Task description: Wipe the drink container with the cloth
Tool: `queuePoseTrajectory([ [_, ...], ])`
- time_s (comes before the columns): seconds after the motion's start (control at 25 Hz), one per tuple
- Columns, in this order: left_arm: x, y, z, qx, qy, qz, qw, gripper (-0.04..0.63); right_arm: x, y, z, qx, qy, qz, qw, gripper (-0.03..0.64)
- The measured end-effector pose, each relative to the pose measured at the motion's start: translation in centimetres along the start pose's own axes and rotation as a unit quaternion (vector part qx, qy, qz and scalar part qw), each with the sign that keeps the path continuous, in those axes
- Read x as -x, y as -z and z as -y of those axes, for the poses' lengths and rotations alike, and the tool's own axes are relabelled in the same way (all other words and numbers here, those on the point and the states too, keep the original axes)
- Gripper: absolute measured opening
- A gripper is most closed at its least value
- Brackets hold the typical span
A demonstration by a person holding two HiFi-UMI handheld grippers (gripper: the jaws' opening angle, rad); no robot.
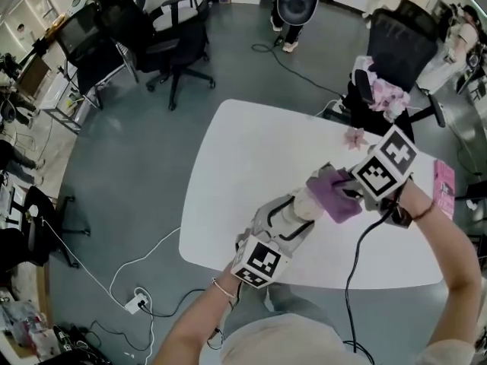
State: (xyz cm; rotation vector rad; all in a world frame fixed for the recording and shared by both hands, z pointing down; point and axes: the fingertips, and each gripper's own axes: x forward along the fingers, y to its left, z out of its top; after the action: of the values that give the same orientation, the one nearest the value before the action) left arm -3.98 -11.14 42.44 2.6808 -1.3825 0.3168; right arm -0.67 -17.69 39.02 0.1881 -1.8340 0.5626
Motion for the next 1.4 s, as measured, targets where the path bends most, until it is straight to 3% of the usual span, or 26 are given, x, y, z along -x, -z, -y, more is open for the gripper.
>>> queuePoseTrajectory([
  [0.48,0.2,-0.1,0.2,-0.001,-0.001,-0.012,0.9999,0.284,5.2,3.2,2.5,-0.069,-0.027,0.123,0.99,0.072],
  [0.76,0.0,0.0,0.1,-0.001,-0.005,-0.012,0.9999,0.282,6.3,4.3,4.7,-0.079,-0.052,0.17,0.981,0.072],
  [1.04,-0.1,-0.1,0.7,-0.005,-0.005,-0.012,0.9999,0.282,4.7,4.4,4.9,-0.073,-0.113,0.166,0.977,0.072],
  [1.24,0.0,-0.2,0.6,-0.008,-0.004,-0.01,0.9999,0.282,1.7,3.8,5.3,-0.055,-0.151,0.129,0.979,0.072],
  [1.4,0.0,-0.5,0.6,0.01,-0.009,0.001,0.9999,0.282,-0.2,2.8,5.4,-0.042,-0.179,0.1,0.978,0.072],
])
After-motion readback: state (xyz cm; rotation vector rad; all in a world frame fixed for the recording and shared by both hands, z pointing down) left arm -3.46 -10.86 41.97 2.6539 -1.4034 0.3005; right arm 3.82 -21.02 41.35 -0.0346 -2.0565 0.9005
